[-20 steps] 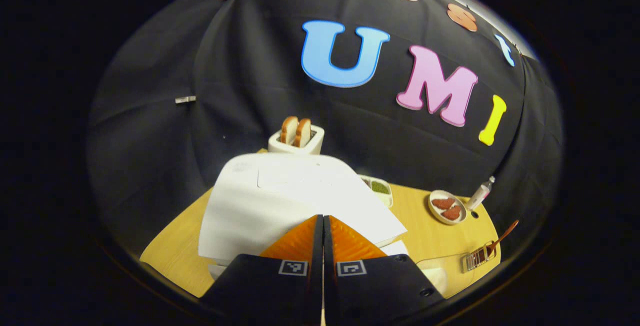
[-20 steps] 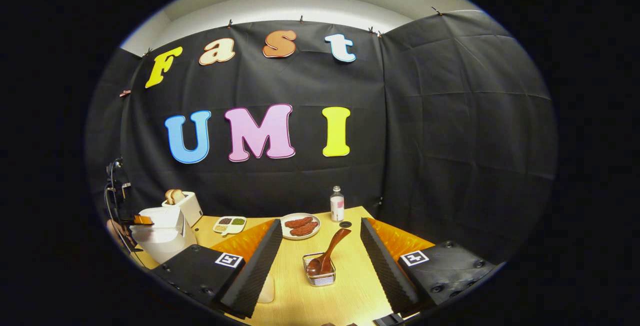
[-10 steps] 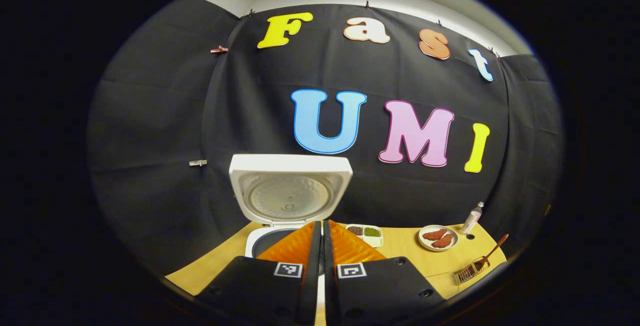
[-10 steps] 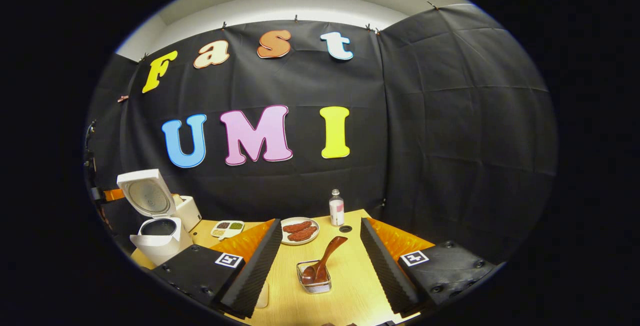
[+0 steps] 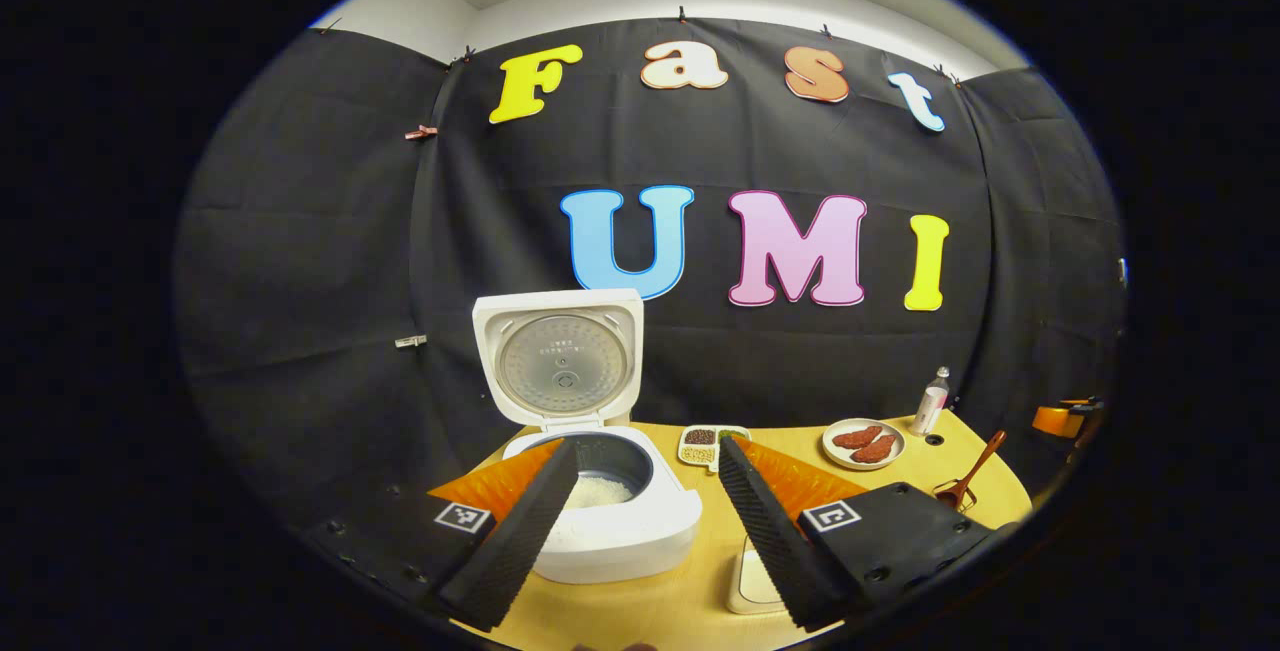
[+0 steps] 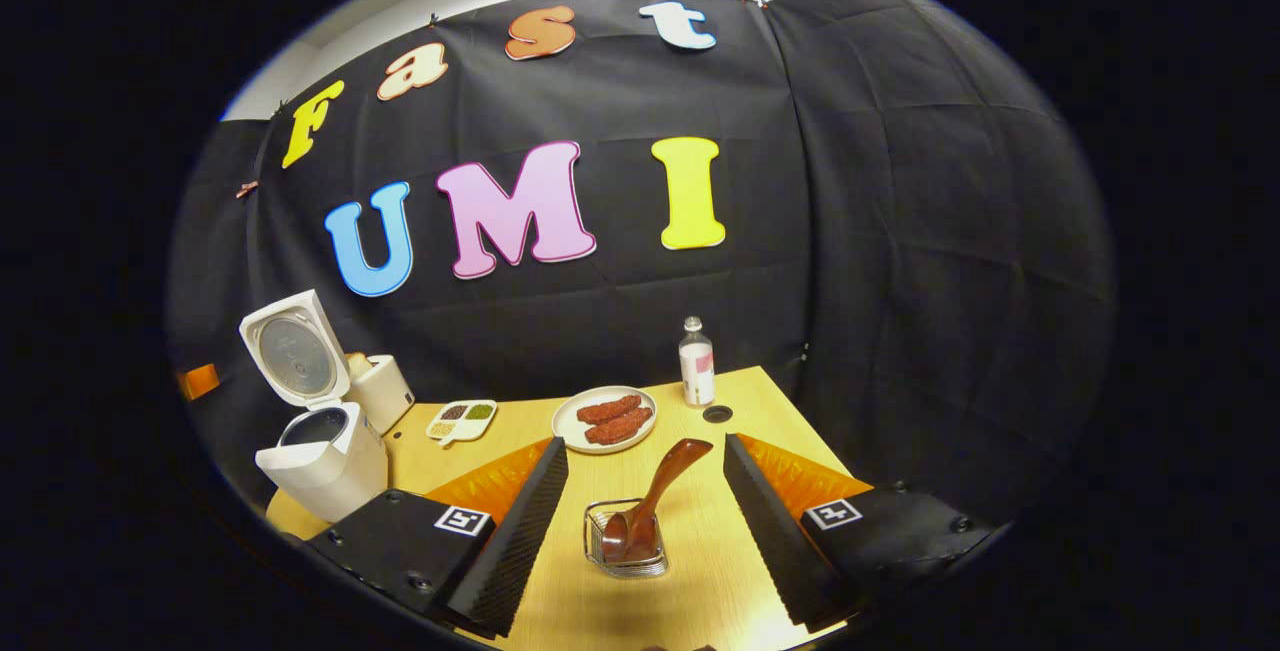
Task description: Close the left gripper, press the button to open the rice cooker; take a wooden spoon from the chopstick holder with the right hand, scoop a spoonful of rice and pour it into the rice cooker, then put the wooden spoon back into the chopstick holder.
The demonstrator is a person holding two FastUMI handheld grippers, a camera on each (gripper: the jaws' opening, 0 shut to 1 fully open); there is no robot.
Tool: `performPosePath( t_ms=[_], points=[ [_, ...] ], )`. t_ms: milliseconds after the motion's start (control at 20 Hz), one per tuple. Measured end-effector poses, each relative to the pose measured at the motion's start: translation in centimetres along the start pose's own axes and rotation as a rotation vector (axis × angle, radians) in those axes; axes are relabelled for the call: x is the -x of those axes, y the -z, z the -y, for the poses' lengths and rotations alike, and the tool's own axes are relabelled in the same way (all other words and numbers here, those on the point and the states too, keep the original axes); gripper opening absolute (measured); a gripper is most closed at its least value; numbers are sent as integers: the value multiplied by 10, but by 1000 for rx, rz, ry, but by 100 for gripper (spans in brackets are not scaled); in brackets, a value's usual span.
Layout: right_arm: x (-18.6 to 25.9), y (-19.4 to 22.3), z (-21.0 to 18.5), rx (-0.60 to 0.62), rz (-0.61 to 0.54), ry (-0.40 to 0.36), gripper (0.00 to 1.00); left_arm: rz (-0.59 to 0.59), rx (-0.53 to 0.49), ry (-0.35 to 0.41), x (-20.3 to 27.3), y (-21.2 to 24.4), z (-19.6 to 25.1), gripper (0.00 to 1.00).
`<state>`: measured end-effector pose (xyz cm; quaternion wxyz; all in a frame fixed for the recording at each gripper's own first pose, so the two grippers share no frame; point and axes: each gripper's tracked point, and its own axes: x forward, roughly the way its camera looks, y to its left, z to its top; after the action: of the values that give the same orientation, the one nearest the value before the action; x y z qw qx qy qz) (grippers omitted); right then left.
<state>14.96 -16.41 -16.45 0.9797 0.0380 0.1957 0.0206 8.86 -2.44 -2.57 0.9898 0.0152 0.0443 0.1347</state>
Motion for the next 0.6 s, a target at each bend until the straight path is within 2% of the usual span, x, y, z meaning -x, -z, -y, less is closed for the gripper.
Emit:
performPosePath(
  t_ms=[250, 600],
  points=[
    [-39, 39, 11, -94, -135, -20, 98, -31, -3, -56, 23, 20, 25, 97],
    [-97, 78, 15, -154, -243, -43, 99, -117, 28, -74, 36, 47, 55, 97]
  ],
)
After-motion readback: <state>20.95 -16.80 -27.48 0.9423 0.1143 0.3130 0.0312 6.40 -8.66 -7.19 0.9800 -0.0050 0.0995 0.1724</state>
